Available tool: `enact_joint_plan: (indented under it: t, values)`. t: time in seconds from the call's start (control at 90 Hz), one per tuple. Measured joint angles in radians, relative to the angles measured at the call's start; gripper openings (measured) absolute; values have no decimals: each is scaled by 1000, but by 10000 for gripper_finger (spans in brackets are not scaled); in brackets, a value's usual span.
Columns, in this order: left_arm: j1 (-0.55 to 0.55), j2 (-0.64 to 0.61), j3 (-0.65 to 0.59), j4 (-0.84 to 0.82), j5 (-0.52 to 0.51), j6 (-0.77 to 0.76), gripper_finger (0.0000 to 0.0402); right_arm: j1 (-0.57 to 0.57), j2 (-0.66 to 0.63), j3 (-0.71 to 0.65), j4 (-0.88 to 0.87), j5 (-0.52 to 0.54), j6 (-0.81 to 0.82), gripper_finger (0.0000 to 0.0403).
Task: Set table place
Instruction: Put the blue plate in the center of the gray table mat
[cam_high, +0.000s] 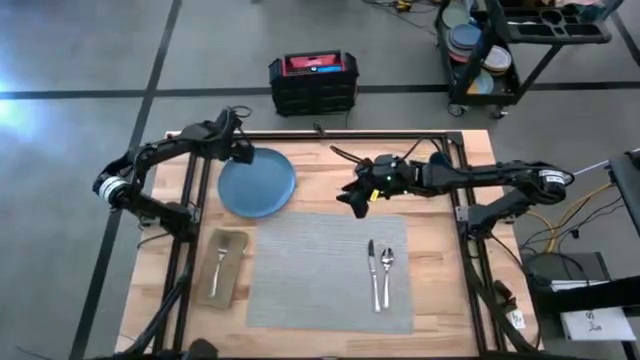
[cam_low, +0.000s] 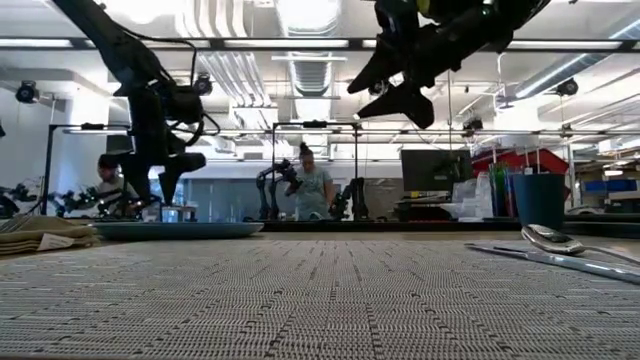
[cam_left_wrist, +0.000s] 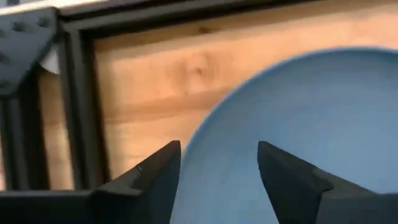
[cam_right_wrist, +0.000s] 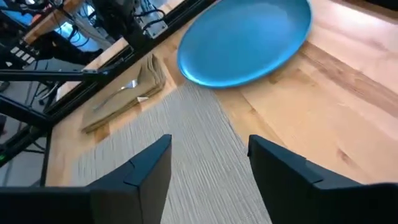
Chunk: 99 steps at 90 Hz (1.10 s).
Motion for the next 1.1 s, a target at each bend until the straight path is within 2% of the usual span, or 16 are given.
enact_joint_plan:
  t: [0.278,0.756,0.867,0.978,1.1]
  values:
    - [-9,74,-1,-68,14,-142,192,-15,0,-2,-25,0,-1,195]
    - [-17,98,16,-118,15,-149,178,-15,-5,-2,-104,-32,-24,195]
    - [-25,97,16,-162,129,-129,172,-15,-6,-2,-100,-27,-26,191]
    - [-81,93,16,-152,278,-91,132,-15,11,-2,-95,-24,-44,158]
    - [-185,98,14,-87,301,-87,32,-17,27,-3,-95,6,-48,87]
